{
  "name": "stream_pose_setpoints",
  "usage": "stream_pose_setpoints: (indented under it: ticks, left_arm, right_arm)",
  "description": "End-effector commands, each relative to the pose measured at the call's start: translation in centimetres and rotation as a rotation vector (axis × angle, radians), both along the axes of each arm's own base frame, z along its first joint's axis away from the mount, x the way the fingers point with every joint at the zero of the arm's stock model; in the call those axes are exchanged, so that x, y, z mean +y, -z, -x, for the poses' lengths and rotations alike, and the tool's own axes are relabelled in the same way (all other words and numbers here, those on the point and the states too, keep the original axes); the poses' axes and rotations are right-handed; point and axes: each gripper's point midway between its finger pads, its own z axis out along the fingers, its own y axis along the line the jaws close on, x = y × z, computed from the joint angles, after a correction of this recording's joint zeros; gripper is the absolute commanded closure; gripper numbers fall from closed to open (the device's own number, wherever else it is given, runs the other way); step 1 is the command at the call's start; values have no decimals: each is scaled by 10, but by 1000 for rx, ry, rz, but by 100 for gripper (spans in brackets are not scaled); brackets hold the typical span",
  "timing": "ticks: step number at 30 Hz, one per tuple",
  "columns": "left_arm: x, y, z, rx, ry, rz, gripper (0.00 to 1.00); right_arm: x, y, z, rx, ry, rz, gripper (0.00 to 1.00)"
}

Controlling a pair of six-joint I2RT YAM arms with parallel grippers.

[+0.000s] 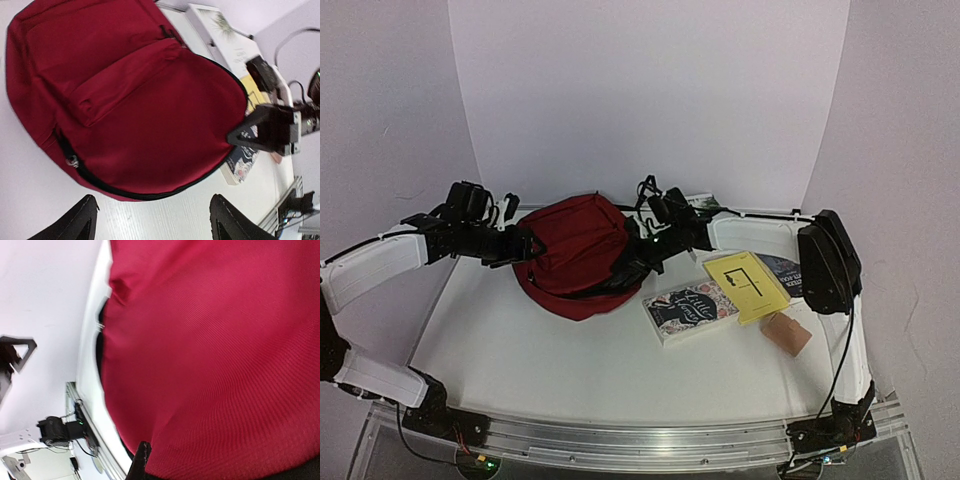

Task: Pack the student bag
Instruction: Unzip the student bag at the center of the board.

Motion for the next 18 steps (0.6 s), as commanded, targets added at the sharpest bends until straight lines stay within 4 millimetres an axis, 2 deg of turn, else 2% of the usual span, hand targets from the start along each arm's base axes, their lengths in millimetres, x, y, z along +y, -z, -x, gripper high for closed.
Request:
stream_pose_setpoints:
  ticks: [1, 6, 10, 16, 18]
  left_arm:
    - [-31, -4, 10, -123, 191, 4, 21]
    - [-63, -1, 19, -202, 319, -14, 19]
    - [-74, 9, 11, -210, 323, -72, 22]
    - [-65, 18, -22, -207, 205, -172, 40]
    - [-63, 18, -31, -207, 171, -193, 51]
  right_arm:
    - [18, -52, -14, -70, 12, -102, 99]
    - [31, -64, -29, -83, 31, -141, 98]
    - [38, -70, -35, -76, 40, -165, 97]
    - [42, -77, -39, -78, 43, -184, 97]
    - [43, -81, -39, -81, 42, -191, 97]
